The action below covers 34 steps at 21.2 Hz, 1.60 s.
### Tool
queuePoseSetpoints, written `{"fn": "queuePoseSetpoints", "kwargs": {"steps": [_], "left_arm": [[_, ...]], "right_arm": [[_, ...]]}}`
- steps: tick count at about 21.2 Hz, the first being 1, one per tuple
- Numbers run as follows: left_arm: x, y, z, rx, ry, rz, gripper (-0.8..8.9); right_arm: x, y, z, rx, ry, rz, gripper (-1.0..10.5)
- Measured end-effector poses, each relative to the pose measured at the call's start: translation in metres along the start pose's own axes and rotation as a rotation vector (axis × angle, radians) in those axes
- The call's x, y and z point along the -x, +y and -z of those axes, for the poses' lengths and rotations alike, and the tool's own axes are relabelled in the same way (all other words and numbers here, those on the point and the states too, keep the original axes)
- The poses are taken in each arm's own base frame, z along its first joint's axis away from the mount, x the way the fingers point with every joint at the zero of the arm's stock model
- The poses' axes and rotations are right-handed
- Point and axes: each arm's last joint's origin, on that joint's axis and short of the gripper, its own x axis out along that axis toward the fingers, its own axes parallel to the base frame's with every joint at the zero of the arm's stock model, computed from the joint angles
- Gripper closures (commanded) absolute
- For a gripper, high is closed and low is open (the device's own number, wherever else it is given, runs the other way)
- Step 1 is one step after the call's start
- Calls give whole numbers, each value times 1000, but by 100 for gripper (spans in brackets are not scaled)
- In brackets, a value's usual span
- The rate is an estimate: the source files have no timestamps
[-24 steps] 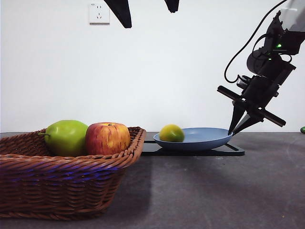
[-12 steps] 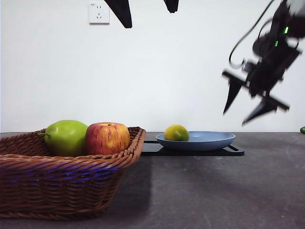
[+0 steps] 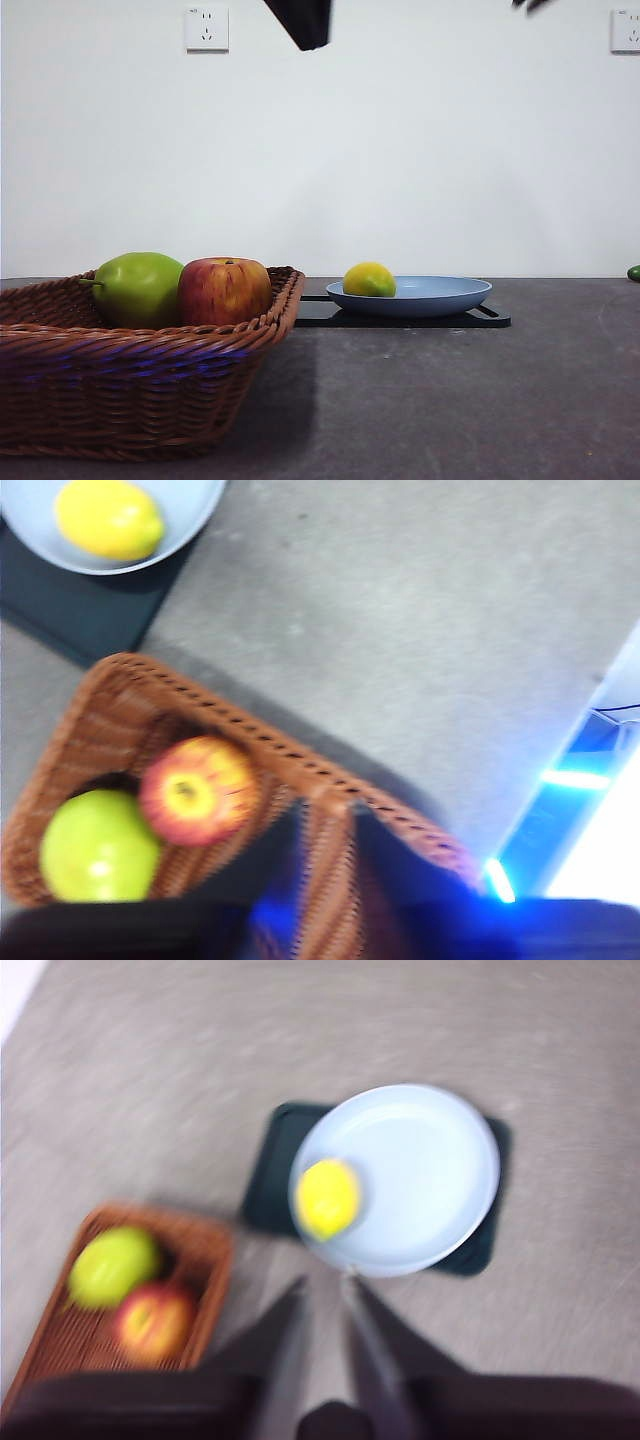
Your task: Take the lemon from the basket,put the lemon in the plate,hand out the plate
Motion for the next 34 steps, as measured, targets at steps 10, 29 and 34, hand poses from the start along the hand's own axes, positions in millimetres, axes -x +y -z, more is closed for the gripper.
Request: {"fn": "queuePoseSetpoints", "kwargs": {"steps": [10, 29, 34], "left_arm": [[62, 85, 44, 254, -339, 38, 809], [-9, 27, 218, 453, -800, -283, 809], [-6, 28, 216, 463, -828, -287, 809]], "right_arm": [[49, 52, 73, 255, -309, 82, 943], [4, 15, 227, 154, -623, 107, 936], [3, 14, 228, 136, -608, 125, 936]]}}
